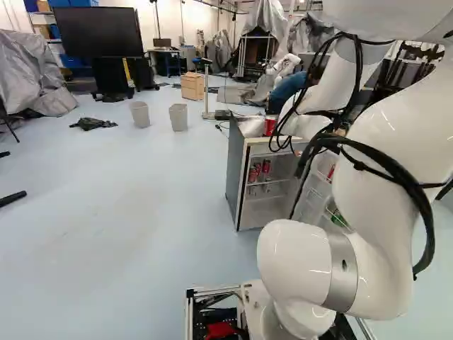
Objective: Grab a drink from the fridge
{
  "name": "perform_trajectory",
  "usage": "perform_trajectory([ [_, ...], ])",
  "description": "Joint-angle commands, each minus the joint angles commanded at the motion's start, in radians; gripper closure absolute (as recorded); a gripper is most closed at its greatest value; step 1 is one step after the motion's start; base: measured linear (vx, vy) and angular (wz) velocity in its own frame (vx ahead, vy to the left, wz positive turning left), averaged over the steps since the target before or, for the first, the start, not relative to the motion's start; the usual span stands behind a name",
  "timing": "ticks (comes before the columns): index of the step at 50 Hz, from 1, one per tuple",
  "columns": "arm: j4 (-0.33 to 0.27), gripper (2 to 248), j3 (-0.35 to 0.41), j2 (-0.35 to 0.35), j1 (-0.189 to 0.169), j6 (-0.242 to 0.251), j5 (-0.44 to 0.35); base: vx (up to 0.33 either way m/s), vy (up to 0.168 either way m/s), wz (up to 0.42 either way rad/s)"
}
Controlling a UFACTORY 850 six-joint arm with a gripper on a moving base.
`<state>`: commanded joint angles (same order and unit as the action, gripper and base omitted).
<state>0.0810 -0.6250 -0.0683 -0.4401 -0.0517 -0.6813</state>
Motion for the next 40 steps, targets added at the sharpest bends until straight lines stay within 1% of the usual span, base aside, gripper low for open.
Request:
perform_trajectory([
  [10,0.041,3,-0.002,0.022,-0.035,0.000,0.063,0.000,0.000,0.000],
  [19,0.065,3,-0.004,0.040,-0.067,0.000,0.122,0.000,0.000,0.000],
  [29,0.081,3,-0.008,0.060,-0.103,0.000,0.187,0.000,0.000,0.000],
  [40,0.086,3,-0.014,0.080,-0.143,0.000,0.251,0.000,0.000,0.000],
])
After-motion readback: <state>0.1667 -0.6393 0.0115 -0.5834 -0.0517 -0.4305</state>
